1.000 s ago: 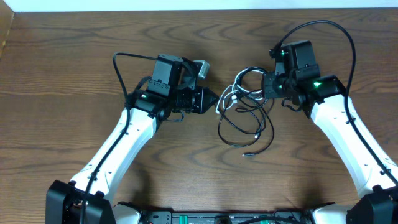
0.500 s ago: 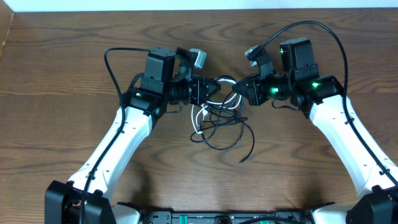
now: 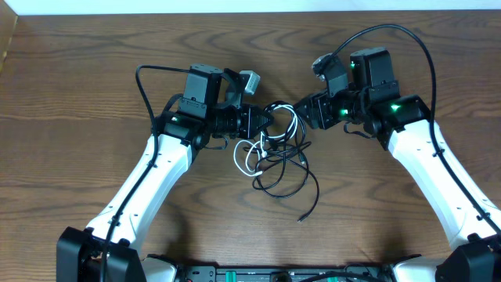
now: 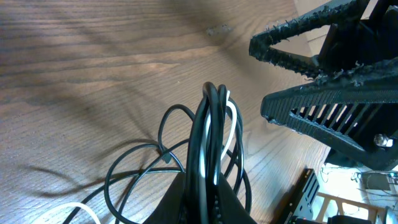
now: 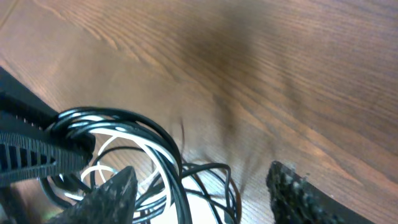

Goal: Untangle cables

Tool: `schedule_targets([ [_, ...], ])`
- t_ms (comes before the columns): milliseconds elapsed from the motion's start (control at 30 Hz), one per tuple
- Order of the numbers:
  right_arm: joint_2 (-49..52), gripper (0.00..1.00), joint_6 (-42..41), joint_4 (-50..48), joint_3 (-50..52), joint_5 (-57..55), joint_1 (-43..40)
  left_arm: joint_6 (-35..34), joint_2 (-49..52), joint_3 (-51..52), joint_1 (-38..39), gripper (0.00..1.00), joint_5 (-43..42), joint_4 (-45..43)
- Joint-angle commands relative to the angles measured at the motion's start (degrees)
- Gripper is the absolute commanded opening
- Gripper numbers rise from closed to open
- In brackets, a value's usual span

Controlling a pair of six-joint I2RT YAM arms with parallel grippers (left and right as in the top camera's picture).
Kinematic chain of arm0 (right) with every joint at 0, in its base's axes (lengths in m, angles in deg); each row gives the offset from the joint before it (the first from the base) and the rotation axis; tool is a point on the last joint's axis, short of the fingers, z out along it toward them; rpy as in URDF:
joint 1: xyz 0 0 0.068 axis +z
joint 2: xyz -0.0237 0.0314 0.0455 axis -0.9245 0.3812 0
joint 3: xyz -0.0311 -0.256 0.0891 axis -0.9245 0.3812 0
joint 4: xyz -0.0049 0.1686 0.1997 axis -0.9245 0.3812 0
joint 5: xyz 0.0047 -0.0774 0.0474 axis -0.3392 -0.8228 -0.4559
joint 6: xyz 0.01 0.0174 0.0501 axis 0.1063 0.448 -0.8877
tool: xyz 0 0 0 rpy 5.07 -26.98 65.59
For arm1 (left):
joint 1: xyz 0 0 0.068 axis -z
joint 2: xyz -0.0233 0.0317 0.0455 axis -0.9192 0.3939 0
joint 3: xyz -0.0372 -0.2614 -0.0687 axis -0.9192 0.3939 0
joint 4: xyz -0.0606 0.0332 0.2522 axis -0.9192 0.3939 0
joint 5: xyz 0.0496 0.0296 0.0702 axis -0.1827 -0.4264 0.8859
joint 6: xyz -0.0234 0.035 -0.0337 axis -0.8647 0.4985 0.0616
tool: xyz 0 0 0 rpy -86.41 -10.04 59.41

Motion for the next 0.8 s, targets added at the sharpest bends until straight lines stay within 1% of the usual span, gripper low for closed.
schedule_targets([
  [0, -0.4, 0.73, 5.9, 0.0, -0.4, -0.6, -0.5, 1.2, 0.2, -1.0, -0.3, 0.08, -0.5, 0.1],
  [33, -0.4, 0.8, 9.4, 0.0, -0.4, -0.6, -0.2, 2.4, 0.2, -1.0, -0.2, 0.08, 1.0, 0.9],
  [100, -0.4, 0.88, 15.5, 0.0, -0.4, -0.4, 0.1, 3.9, 0.2, -1.0, -0.2, 0.08, 5.3, 4.2],
  [133, -0.4, 0.93, 19.0, 0.0, -0.4, 0.1, 0.4, 4.7, 0.2, -1.0, -0.2, 0.08, 5.6, 6.3],
  [167, -0.3, 0.95, 22.4, 0.0, -0.4, 0.0, 1.1, 5.7, 0.1, -1.0, -0.1, 0.08, 3.8, 7.0],
  [200, -0.3, 0.95, 24.5, 0.0, -0.4, 0.0, 1.8, 6.6, 0.1, -1.0, -0.1, 0.08, 2.1, 7.0],
  [233, -0.3, 0.95, 25.7, -0.2, -0.4, 0.0, 2.7, 9.1, -0.2, -1.0, -0.1, 0.08, -3.7, 6.8],
  [300, -0.3, 0.95, 25.6, -0.7, -0.4, 0.3, 3.3, 10.8, -0.5, -1.0, -0.1, 0.08, -5.9, 6.9],
  [333, -0.3, 0.96, 25.6, -0.8, -0.4, 1.5, 3.5, 11.5, -0.5, -1.0, -0.1, 0.08, -8.6, 6.7],
  [367, -0.3, 0.96, 25.6, -0.8, -0.4, 4.7, 3.5, 13.7, -0.5, -1.0, -0.1, 0.08, -13.6, 6.7],
  [400, -0.3, 0.94, 25.6, -0.9, -0.4, 6.5, 3.5, 13.9, -0.5, -1.0, -0.1, 0.08, -14.8, 6.7],
  [433, -0.3, 0.89, 25.6, -1.1, -0.4, 6.5, 3.5, 13.9, -0.5, -1.0, -0.1, 0.08, -14.7, 6.7],
  [467, -0.3, 0.82, 25.4, -1.0, -0.4, 6.8, 3.5, 13.9, -0.5, -1.0, -0.1, 0.08, -14.7, 6.6],
  [533, -0.3, 0.75, 25.0, -0.7, -0.4, 9.1, 3.5, 14.1, -0.5, -1.0, -0.1, 0.08, -14.7, 6.5],
  [567, -0.3, 0.66, 25.0, -0.6, -0.4, 10.5, 3.5, 14.1, -0.5, -1.0, -0.1, 0.08, -14.7, 6.1],
  [633, -0.3, 0.33, 24.4, -0.6, -0.4, 11.9, 3.5, 14.1, -0.5, -1.0, -0.1, 0.08, -14.7, 5.4],
  [667, -0.3, 0.25, 23.3, -0.6, -0.4, 12.2, 3.5, 14.1, -0.5, -1.0, -0.1, 0.08, -14.7, 5.4],
  [700, -0.3, 0.2, 23.2, -0.6, -0.4, 13.5, 3.5, 14.1, -0.5, -1.0, -0.1, 0.08, -14.5, 5.2],
  [733, -0.3, 0.21, 23.2, -0.5, -0.4, 15.0, 3.5, 14.1, -0.5, -1.0, -0.1, 0.08, -13.6, 5.1],
  [767, -0.3, 0.26, 23.2, -0.3, -0.4, 16.2, 3.5, 14.2, -0.5, -1.0, -0.1, 0.08, -13.4, 5.0],
])
